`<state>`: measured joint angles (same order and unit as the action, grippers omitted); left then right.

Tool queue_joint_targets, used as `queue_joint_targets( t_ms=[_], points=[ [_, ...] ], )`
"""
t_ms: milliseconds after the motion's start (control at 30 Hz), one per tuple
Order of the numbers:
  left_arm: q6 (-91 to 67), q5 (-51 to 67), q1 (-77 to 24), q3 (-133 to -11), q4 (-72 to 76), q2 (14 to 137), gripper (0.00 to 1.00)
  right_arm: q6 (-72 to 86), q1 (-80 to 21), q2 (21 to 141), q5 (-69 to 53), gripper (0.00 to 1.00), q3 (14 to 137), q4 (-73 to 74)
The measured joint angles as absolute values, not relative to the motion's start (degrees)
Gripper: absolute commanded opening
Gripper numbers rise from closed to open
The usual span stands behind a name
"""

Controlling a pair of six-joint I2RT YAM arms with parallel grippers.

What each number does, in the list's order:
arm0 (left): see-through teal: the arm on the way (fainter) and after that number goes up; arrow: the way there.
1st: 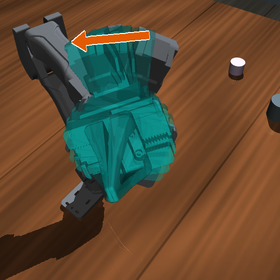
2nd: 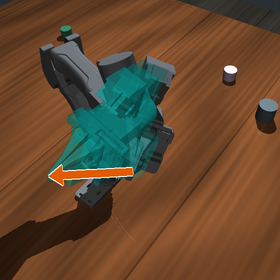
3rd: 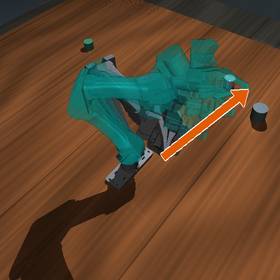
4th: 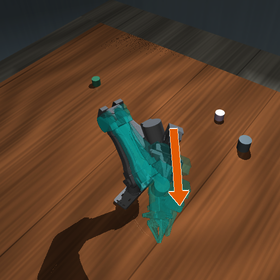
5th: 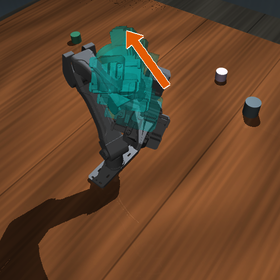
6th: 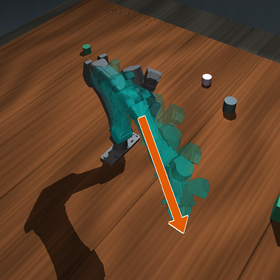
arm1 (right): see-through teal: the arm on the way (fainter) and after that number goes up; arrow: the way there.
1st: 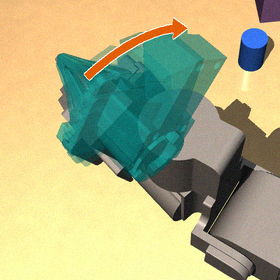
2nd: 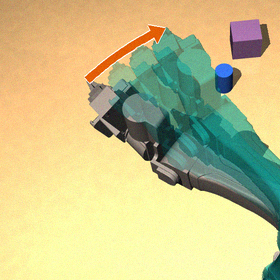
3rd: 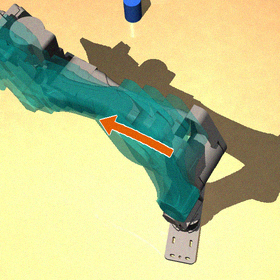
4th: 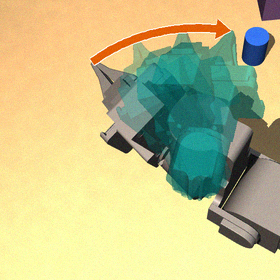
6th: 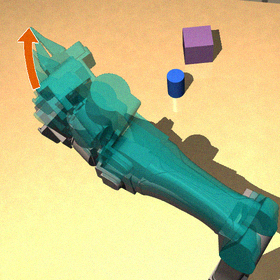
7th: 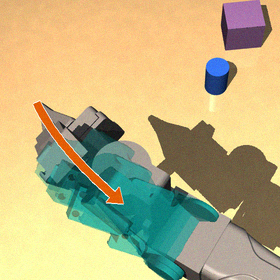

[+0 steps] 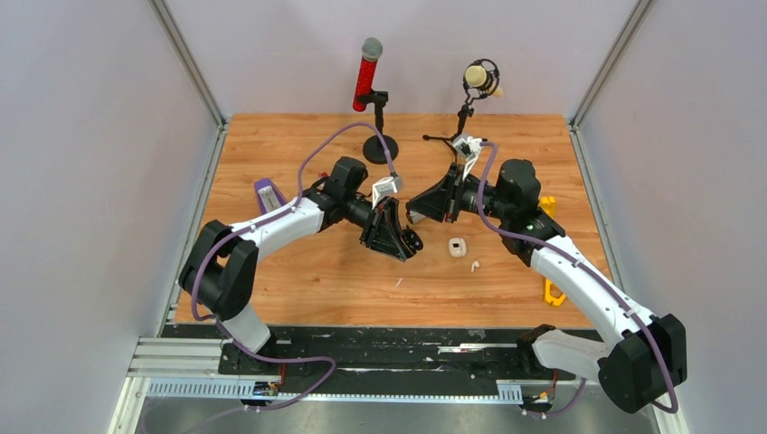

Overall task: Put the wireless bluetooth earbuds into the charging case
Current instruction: Insert the left earbud into the left side groove of the charging case.

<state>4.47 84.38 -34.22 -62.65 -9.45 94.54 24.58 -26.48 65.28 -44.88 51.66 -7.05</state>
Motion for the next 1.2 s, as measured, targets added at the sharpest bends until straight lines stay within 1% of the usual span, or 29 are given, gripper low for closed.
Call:
queue_joint_targets(
  t_ms=[300, 433, 633, 767, 833, 967, 1200],
  points=[
    [-1.5, 83.5, -34.0, -62.7, -3.8, 94.5, 0.00, 25.0, -25.4, 65.5, -43.3, 0.00, 49.4, -10.3],
    [-1.6, 83.2, -33.8, -62.7, -4.0, 94.0, 0.00, 24.6, -23.4, 65.6, -42.7, 0.00, 48.0, -10.5],
    [1.1, 81.0, -33.7, -62.4, -7.2, 90.5, 0.00, 25.6, -19.1, 65.6, -42.4, 0.00, 48.9, -10.1],
    [0.7, 80.0, -33.7, -60.8, -6.3, 89.4, 0.00, 28.3, -18.7, 67.2, -47.6, 0.00, 53.8, -12.2],
    [-0.3, 79.9, -33.7, -59.5, -5.2, 89.4, 0.00, 28.4, -19.7, 68.5, -51.6, 0.00, 58.8, -13.2],
    [-1.7, 79.8, -33.7, -58.3, -4.2, 89.4, 0.00, 26.8, -22.7, 70.4, -54.9, 0.00, 65.1, -13.0],
    [-2.3, 79.8, -33.7, -58.0, -3.6, 89.4, 0.00, 22.8, -26.5, 74.7, -56.1, 0.00, 71.1, -12.8]
  ],
)
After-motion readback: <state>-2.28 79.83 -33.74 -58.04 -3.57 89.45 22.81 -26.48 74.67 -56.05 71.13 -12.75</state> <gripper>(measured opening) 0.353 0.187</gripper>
